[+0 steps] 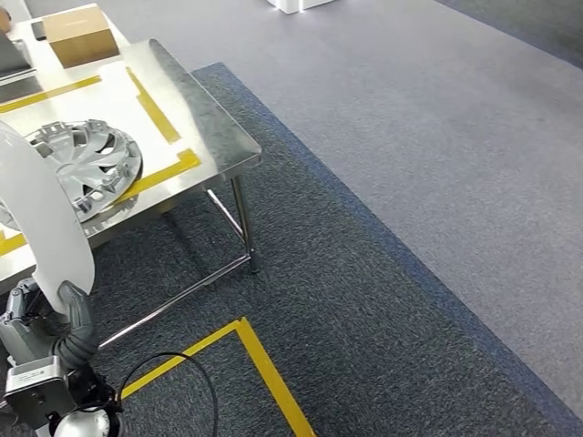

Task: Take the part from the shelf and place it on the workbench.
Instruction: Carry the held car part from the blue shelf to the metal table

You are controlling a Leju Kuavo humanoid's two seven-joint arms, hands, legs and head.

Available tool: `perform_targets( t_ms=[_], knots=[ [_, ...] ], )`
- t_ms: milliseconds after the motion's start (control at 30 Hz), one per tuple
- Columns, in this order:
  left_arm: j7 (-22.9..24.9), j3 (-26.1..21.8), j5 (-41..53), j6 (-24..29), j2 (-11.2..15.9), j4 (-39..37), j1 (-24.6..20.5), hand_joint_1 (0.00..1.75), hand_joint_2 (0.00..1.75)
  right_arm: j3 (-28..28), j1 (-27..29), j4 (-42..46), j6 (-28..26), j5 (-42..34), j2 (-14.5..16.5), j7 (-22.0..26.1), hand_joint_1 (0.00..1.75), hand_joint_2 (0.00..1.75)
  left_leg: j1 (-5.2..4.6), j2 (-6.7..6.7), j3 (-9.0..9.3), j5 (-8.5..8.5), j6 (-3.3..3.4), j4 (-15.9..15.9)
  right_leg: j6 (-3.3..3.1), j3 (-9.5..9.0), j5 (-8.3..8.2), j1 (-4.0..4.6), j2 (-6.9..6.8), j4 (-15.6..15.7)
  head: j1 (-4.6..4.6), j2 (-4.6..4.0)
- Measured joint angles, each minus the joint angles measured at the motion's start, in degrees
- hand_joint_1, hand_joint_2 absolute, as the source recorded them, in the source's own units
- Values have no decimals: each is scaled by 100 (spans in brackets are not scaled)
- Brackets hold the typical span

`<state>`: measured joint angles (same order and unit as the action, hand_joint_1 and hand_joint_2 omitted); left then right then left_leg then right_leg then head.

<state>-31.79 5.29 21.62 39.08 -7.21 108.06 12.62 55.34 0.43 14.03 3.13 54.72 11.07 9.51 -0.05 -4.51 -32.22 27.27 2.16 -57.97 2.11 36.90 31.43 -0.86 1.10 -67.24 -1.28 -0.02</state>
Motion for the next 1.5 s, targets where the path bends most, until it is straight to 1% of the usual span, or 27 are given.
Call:
perform_targets(
  t_ms=[67,133,200,267,333,400,433,500,567,633,700,767,833,900,933,967,1000,1067,1133,1200,1233,1300,1333,1400,1433,1467,1500],
  knots=[
    [8,3,4,0,0,0,0,175,175,0,-2,-3,1,9,1,-1,0,0,0,-146,-16,29,-53,-38,-9,-289,-267,-36,306,677,-2,0],
    [14,16,15,0,1,0,5,175,175,1,-3,-7,1,18,0,-7,0,0,18,-276,-54,30,-121,-46,-39,-406,-261,-38,438,863,-4,0],
    [19,29,25,1,3,0,18,175,175,5,-6,-7,1,30,2,-14,0,0,38,-333,-76,30,-184,-50,-97,-453,-274,-33,291,891,-8,0],
    [24,34,30,2,4,0,16,175,175,10,-3,-7,2,42,7,-16,0,0,23,-46,-190,189,-241,-311,-162,-496,-270,-46,124,923,-36,0],
    [26,53,31,2,4,-1,8,175,175,13,12,-7,2,49,9,-18,0,0,23,299,-512,524,-291,-986,-213,-531,-238,-35,-63,931,-58,0],
    [33,72,31,2,4,-4,13,175,175,20,27,-7,2,53,10,-23,0,0,42,375,-821,717,-320,-1590,-227,-559,-202,-24,-260,930,-57,0],
    [37,75,31,2,5,-5,16,175,175,24,29,-7,2,54,10,-25,0,0,46,384,-853,662,-323,-1637,-225,-577,-183,-23,-354,929,-58,0],
    [45,77,32,2,9,-7,18,175,175,28,21,-7,2,56,10,-26,0,0,37,472,-584,280,-292,-1089,-210,-636,-140,-19,-512,929,-60,0],
    [48,81,32,2,15,-7,11,175,175,31,9,-7,3,62,13,-26,0,0,-22,760,-217,13,-218,-366,-173,-696,-89,4,-643,928,-58,0],
    [51,85,31,2,19,-7,7,175,175,35,-1,-8,4,69,14,-28,0,0,-82,907,-99,-2,-156,-92,-119,-732,-50,28,-771,932,-56,0],
    [53,84,31,2,25,-7,18,175,175,40,-24,-9,4,75,14,-34,0,0,-76,768,-104,-18,-103,-48,-56,-767,-17,25,-867,951,-54,0],
    [54,85,31,2,31,-7,12,175,175,43,-45,-9,5,80,14,-37,0,0,-34,624,-74,-51,-34,14,6,-705,115,0,-622,783,-34,0],
    [54,91,30,2,32,-7,-4,175,175,45,-46,-11,5,83,14,-38,0,0,-7,491,-60,-65,16,40,44,-383,421,-21,-243,153,-9,0],
    [54,93,29,2,32,-9,-3,175,175,47,-27,-14,4,85,14,-41,0,0,-5,339,-59,-59,36,36,71,36,649,-25,-127,-564,-4,0],
    [54,92,28,2,32,-11,0,175,175,48,-16,-15,3,85,14,-43,0,0,-4,253,-53,-55,36,33,79,149,610,-26,-118,-689,-3,0],
    [55,91,28,2,33,-14,2,175,175,50,-10,-15,3,86,14,-44,0,0,-1,165,-45,-49,30,28,83,148,447,-29,-110,-575,-4,0],
    [57,91,28,1,33,-15,4,175,175,52,-10,-15,2,86,13,-43,0,0,7,76,-36,-39,15,18,82,39,198,-37,-65,-245,-3,0],
    [60,91,28,1,33,-15,1,175,175,66,-13,-17,1,86,11,-43,0,0,18,-78,-41,-3,-41,-29,66,-264,-169,-70,202,518,-4,0],
    [60,92,30,2,33,-15,1,175,175,79,-15,-21,0,87,10,-43,0,0,27,-199,-79,15,-113,-63,23,-438,-222,-80,390,851,-8,0],
    [60,92,32,2,35,-15,13,175,175,85,-20,-22,0,89,13,-43,0,0,48,-309,-110,1,-186,-54,-47,-492,-217,-68,293,882,-10,0],
    [60,92,32,2,37,-15,18,175,175,87,-21,-22,0,90,15,-43,0,0,49,-258,-125,19,-218,-81,-85,-511,-223,-70,224,901,-16,0],
    [60,93,32,2,39,-15,6,175,175,92,-19,-22,1,93,19,-41,0,0,38,24,-269,205,-273,-402,-152,-560,-221,-80,60,940,-47,0],
    [60,95,32,2,39,-16,-1,175,175,95,-15,-22,2,96,19,-41,0,0,34,205,-425,371,-297,-732,-176,-580,-206,-68,-27,944,-64,0],
    [63,97,31,2,39,-17,0,175,175,103,-5,-22,2,97,19,-43,0,0,52,349,-792,654,-332,-1461,-202,-610,-169,-51,-213,944,-72,0],
    [66,97,31,2,40,-20,6,175,175,110,-4,-22,2,98,19,-43,0,0,58,373,-890,666,-340,-1641,-204,-627,-150,-46,-304,943,-73,0],
    [68,96,31,2,42,-22,12,175,175,118,-7,-22,2,98,19,-44,0,0,61,392,-878,565,-339,-1599,-201,-649,-129,-43,-386,943,-73,0],
    [70,96,31,2,44,-24,14,175,175,125,-11,-22,3,99,19,-43,0,0,61,428,-753,373,-328,-1334,-193,-681,-106,-42,-461,943,-74,0]
  ],
)
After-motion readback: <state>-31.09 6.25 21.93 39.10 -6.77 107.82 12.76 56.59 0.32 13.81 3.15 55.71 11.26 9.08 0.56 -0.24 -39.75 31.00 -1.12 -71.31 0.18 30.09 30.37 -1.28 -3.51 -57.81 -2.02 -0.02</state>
